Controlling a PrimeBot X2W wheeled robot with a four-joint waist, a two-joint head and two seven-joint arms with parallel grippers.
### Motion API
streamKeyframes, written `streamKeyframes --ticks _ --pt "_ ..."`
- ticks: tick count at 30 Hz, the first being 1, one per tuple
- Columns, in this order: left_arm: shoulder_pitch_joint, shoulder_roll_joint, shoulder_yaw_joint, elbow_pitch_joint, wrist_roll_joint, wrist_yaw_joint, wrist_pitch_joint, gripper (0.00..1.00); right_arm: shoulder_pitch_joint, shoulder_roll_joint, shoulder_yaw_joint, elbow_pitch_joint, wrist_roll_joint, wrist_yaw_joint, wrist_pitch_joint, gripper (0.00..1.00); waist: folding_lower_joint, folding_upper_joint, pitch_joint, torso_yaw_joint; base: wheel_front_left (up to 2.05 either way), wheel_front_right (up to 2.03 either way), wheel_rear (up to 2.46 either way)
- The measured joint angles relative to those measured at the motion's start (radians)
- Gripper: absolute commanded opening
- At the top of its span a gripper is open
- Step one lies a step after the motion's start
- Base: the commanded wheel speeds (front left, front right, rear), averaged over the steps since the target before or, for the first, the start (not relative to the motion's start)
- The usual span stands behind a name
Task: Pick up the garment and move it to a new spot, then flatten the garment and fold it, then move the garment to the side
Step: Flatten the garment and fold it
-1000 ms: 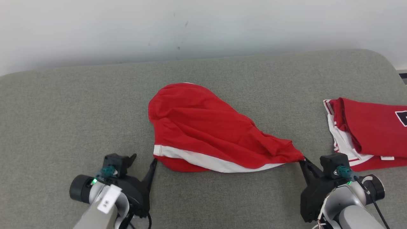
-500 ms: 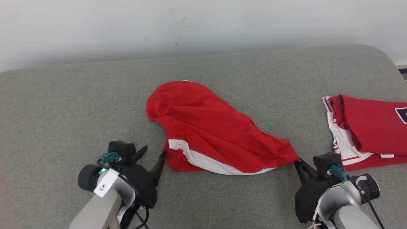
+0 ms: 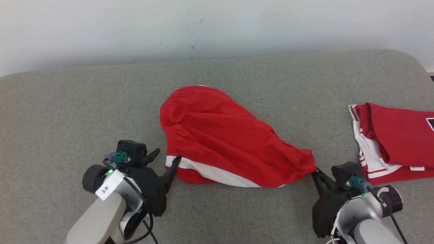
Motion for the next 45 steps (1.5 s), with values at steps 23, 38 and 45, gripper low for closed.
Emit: streamKeyframes --ticks 23,38,45 --pt "0.012 0.026 0.005 -0.071 -0.099 0.000 0.143 0.00 0.001 0.008 -0.022 -0.026 -0.004 0.000 0.012 0.00 0.0000 0.0000 0.023 -0.018 0.00 0.00 0.00" --pt "0.206 -0.081 0.190 -0.547 -0.290 0.073 -0.106 0.00 -0.032 -0.080 -0.150 -0.309 0.187 0.151 -0.073 0.00 -0.0001 0.0000 -0.009 -0.015 0.00 0.00 0.00" --pt "0.415 -0.012 0.197 -0.878 -0.346 0.070 -0.107 0.00 0.077 -0.097 -0.224 -0.532 0.343 0.207 -0.072 0.00 -0.0002 0.0000 -0.014 -0.019 0.00 0.00 0.00"
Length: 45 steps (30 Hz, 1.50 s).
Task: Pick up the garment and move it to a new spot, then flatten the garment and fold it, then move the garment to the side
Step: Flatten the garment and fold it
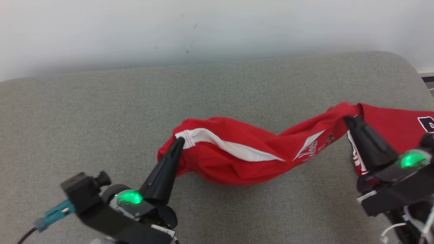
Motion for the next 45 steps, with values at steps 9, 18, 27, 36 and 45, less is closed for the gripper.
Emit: streamKeyframes --ticks 9,18,27,36,45 --pt "-0.109 0.010 0.088 -0.008 -0.046 0.086 0.067 0.00 -0.190 -0.028 -0.003 0.092 0.035 -0.004 0.105 0.00 0.0000 0.0000 0.046 -0.007 0.00 0.00 0.00" --pt "-0.810 -0.020 0.250 0.466 0.129 0.178 0.066 0.00 -0.973 0.085 0.037 0.573 -0.066 -0.051 0.150 0.00 0.0004 0.0001 0.169 -0.029 0.00 0.00 0.00" --pt "-0.986 0.000 0.221 0.596 0.297 0.176 -0.056 0.00 -1.123 0.061 0.082 0.707 -0.078 0.007 0.068 0.00 0.0005 0.0001 0.278 -0.036 0.00 0.00 0.00" --pt "-0.758 -0.014 0.124 0.830 0.306 0.156 -0.016 0.00 -0.834 0.017 0.192 0.782 -0.078 0.043 0.114 0.00 0.0005 0.0002 0.360 -0.031 0.00 0.00 0.00" --pt "-0.589 -0.043 0.117 0.923 0.208 0.060 0.005 0.00 -0.622 -0.013 0.206 0.733 -0.046 0.049 0.051 0.00 0.0001 0.0000 0.314 -0.013 0.00 0.00 0.00"
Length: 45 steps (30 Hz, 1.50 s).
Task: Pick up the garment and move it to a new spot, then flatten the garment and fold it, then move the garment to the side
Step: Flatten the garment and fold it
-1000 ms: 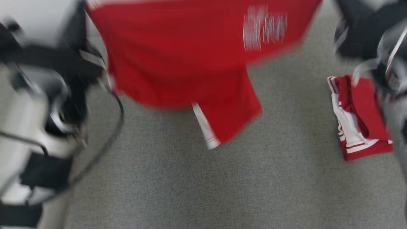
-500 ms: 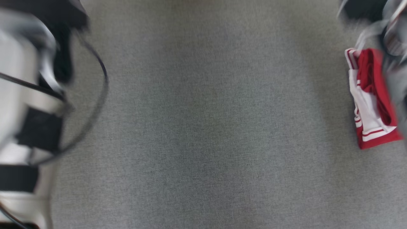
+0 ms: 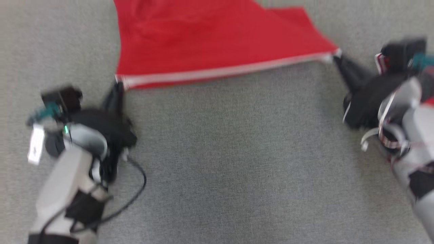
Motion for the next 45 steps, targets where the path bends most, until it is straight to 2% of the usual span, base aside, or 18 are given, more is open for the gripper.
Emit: streamKeyframes --ticks 7,11,13,17,24,25,26,28,31,42,45 --pt "0.178 0.019 0.003 -0.035 -0.046 -0.059 -0.005 0.00 0.226 -0.021 0.001 -0.149 0.030 0.000 -0.045 0.00 -0.0002 -0.0002 -0.093 0.002 0.00 0.00 0.00" --pt "0.263 0.029 -0.006 -0.042 -0.048 -0.064 -0.005 0.00 0.352 -0.027 -0.005 -0.209 0.047 -0.001 -0.051 0.00 -0.0003 -0.0002 -0.150 0.002 0.00 0.00 0.00" --pt "0.310 0.031 -0.008 -0.050 -0.056 -0.072 -0.002 0.00 0.408 -0.043 -0.006 -0.234 0.045 -0.011 -0.050 0.00 -0.0003 -0.0002 -0.179 0.001 0.00 0.00 0.00" --pt "0.395 0.036 -0.022 -0.081 -0.064 -0.086 0.011 0.00 0.530 -0.080 -0.026 -0.289 0.027 -0.065 -0.042 0.00 -0.0003 -0.0002 -0.234 0.000 0.00 0.00 0.00" --pt "0.483 0.070 -0.053 -0.133 -0.051 -0.083 0.033 0.00 0.655 -0.093 -0.032 -0.365 0.027 -0.117 -0.012 0.00 -0.0003 -0.0002 -0.304 -0.004 0.00 0.00 0.00" --pt "0.490 0.076 -0.060 -0.140 -0.042 -0.074 0.038 0.32 0.665 -0.093 -0.032 -0.375 0.027 -0.124 -0.006 0.37 -0.0003 -0.0003 -0.310 -0.005 0.00 0.00 0.00" --pt "0.496 0.084 -0.069 -0.148 -0.032 -0.071 0.043 1.00 0.676 -0.093 -0.032 -0.385 0.028 -0.131 -0.003 1.00 -0.0002 -0.0003 -0.315 -0.006 0.00 0.00 0.00" --pt "0.506 0.106 -0.071 -0.153 -0.022 -0.043 0.054 1.00 0.695 -0.101 -0.036 -0.393 0.028 -0.152 0.012 1.00 -0.0002 -0.0003 -0.320 -0.008 0.00 0.00 0.00" --pt "0.538 0.151 -0.072 -0.165 0.003 -0.031 0.076 1.00 0.715 -0.121 -0.039 -0.407 0.026 -0.171 0.028 1.00 -0.0001 -0.0003 -0.321 -0.009 0.00 0.00 0.00" --pt "0.595 0.152 -0.067 -0.284 -0.002 0.018 0.106 1.00 0.726 -0.126 -0.049 -0.468 0.017 -0.203 0.067 1.00 0.0001 -0.0001 -0.315 -0.003 0.00 0.00 0.00" --pt "0.601 0.151 -0.064 -0.321 0.012 0.058 0.095 1.00 0.725 -0.127 -0.041 -0.483 0.001 -0.209 0.073 1.00 0.0000 0.0000 -0.314 0.001 0.00 0.00 0.00"
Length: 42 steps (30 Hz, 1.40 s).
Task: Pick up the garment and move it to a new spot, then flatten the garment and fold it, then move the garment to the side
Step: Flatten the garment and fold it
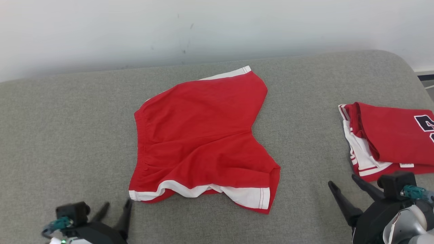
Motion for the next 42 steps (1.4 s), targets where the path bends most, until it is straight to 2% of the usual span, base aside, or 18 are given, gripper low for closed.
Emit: streamKeyframes --ticks 2,5,7,12,17,25,42 --pt "-0.001 0.001 0.022 -0.043 0.025 0.028 -0.054 1.00 -0.009 0.001 -0.004 -0.007 -0.028 -0.010 -0.007 1.00 0.0001 0.0001 -0.002 0.002 0.00 0.00 0.00" --pt "-0.002 0.000 0.048 -0.095 0.060 0.043 -0.117 1.00 -0.020 0.014 -0.034 -0.018 -0.043 -0.023 -0.045 1.00 0.0000 0.0000 -0.008 0.003 0.00 0.00 0.00" --pt "-0.004 -0.013 0.071 -0.150 0.089 0.053 -0.188 1.00 -0.038 0.039 -0.064 -0.023 -0.061 -0.037 -0.091 1.00 0.0000 0.0000 -0.014 0.005 0.00 0.00 0.00" --pt "-0.003 -0.053 0.092 -0.226 0.192 0.061 -0.306 1.00 -0.068 0.141 -0.092 -0.008 -0.098 -0.045 -0.198 1.00 0.0000 0.0000 -0.033 0.006 0.00 0.00 0.00" --pt "0.004 -0.103 0.095 -0.242 0.252 0.061 -0.301 1.00 -0.065 0.211 -0.129 0.058 -0.125 -0.046 -0.293 1.00 0.0000 0.0000 -0.059 0.005 0.00 0.00 0.00" --pt "0.087 -0.110 0.099 -0.226 0.292 0.061 -0.294 1.00 -0.041 0.292 -0.185 0.156 -0.175 -0.046 -0.411 1.00 0.0000 0.0000 -0.119 0.000 0.00 0.00 0.00" --pt "0.137 -0.096 0.109 -0.253 0.294 0.061 -0.264 1.00 -0.037 0.326 -0.211 0.176 -0.230 -0.046 -0.486 1.00 -0.0001 0.0000 -0.133 -0.011 0.00 0.00 0.00"
